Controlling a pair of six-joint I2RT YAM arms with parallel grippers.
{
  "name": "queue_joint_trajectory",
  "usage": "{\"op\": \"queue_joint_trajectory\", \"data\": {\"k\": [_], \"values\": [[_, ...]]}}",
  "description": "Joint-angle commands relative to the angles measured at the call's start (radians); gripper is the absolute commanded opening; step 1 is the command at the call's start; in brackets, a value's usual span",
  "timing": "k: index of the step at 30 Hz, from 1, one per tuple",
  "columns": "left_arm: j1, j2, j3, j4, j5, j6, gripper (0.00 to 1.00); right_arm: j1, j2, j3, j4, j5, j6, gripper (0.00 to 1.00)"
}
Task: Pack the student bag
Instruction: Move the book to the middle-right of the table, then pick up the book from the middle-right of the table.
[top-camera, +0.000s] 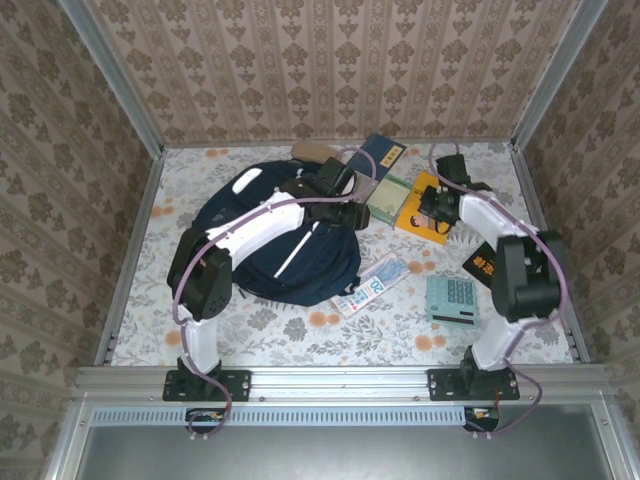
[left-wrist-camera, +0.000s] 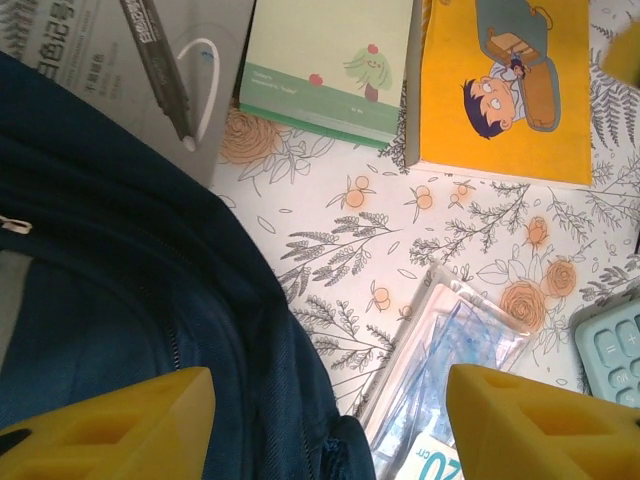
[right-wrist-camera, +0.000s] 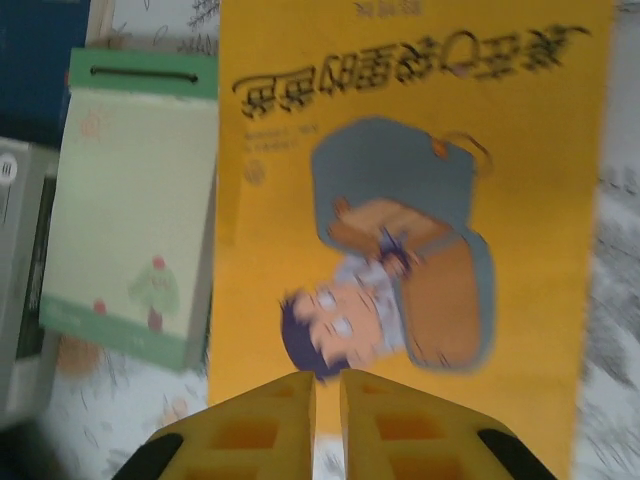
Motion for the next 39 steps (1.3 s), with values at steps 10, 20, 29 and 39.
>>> {"op": "queue_joint_trajectory", "data": {"k": [10,20,29,39], "values": [[-0.004,0.01,0.038,0.018,0.05,-0.025,0.66,0.002,0.33,0.243,-0.162,-0.074,0.049,0.2],[-0.003,0.032,0.041,0.039,0.072,-0.031,0.64,0.046,0.128,-0.043,-0.171,-0.091,0.019,0.19],[-0.05,0.114,0.097,0.067,0.122,-0.061,0.6,0.118,-0.16,-0.209,-0.156,-0.048,0.022,0.25],[-0.092,0.338,0.304,0.02,0.143,-0.065,0.46,0.041,-0.353,-0.29,-0.11,0.046,-0.041,0.54]]}}
